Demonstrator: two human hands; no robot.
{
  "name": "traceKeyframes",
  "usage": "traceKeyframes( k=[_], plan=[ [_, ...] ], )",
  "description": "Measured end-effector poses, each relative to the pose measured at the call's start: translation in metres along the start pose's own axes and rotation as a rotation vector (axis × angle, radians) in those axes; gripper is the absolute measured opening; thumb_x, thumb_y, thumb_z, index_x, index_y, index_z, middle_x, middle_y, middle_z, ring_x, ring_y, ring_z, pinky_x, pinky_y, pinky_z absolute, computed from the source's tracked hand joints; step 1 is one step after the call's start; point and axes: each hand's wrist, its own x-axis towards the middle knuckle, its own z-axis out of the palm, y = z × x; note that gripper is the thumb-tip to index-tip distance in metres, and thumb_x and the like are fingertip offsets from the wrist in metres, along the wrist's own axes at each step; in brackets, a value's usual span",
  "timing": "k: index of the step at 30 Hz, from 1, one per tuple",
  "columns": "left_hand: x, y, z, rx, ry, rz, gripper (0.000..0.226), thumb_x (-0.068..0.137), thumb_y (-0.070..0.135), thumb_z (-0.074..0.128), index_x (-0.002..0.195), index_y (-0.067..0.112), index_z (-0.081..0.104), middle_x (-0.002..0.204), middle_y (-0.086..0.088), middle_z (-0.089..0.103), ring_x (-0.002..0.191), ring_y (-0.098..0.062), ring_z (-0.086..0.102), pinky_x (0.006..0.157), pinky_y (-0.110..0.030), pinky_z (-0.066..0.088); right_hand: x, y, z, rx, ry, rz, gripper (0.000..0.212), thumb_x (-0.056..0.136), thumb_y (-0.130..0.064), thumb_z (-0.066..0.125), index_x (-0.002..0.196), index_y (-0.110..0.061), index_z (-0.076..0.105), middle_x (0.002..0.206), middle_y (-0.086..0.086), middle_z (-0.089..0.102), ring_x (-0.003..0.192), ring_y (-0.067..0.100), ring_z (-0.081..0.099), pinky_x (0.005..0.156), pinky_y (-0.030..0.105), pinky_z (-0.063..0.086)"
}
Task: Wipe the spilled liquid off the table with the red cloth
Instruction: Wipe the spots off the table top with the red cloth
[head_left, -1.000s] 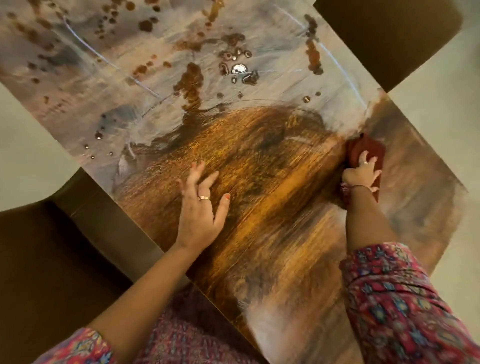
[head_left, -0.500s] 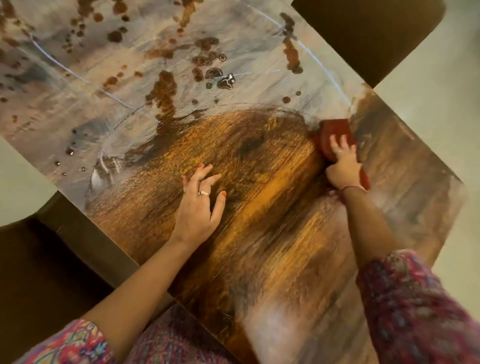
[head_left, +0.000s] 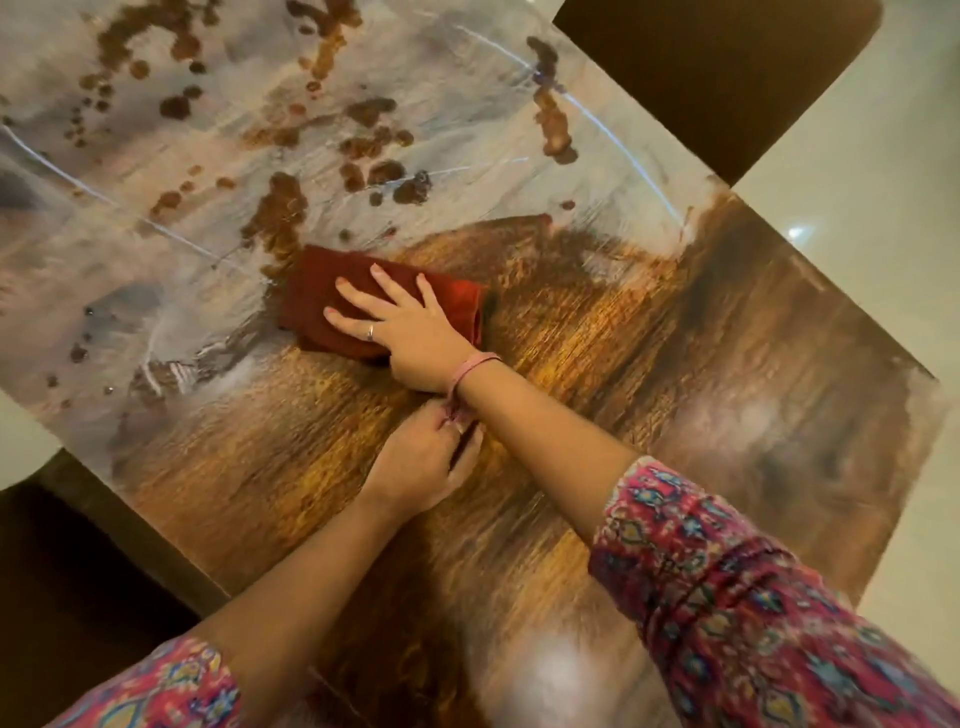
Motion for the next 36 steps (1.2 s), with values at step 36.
traceKeyframes(
  k=[36],
  plan=[
    [0.004,-0.008,0.013,0.082,-0.061,-0.003,0.061,0.09,0.05,0.043,0.136,0.01,0.047,0.138,-0.006,0.05,0.131,-0.017,0.039,0.113,-0.031,0.024,-0.103,0.29,-0.071,0.295,0.451,1.217,0.051,0.101,-0.026,0.031,0.15,-0.036,0.02,0.16,-0.006,0.009,0.147,0.026,0.001,0.113,0.062,0.004]
  ],
)
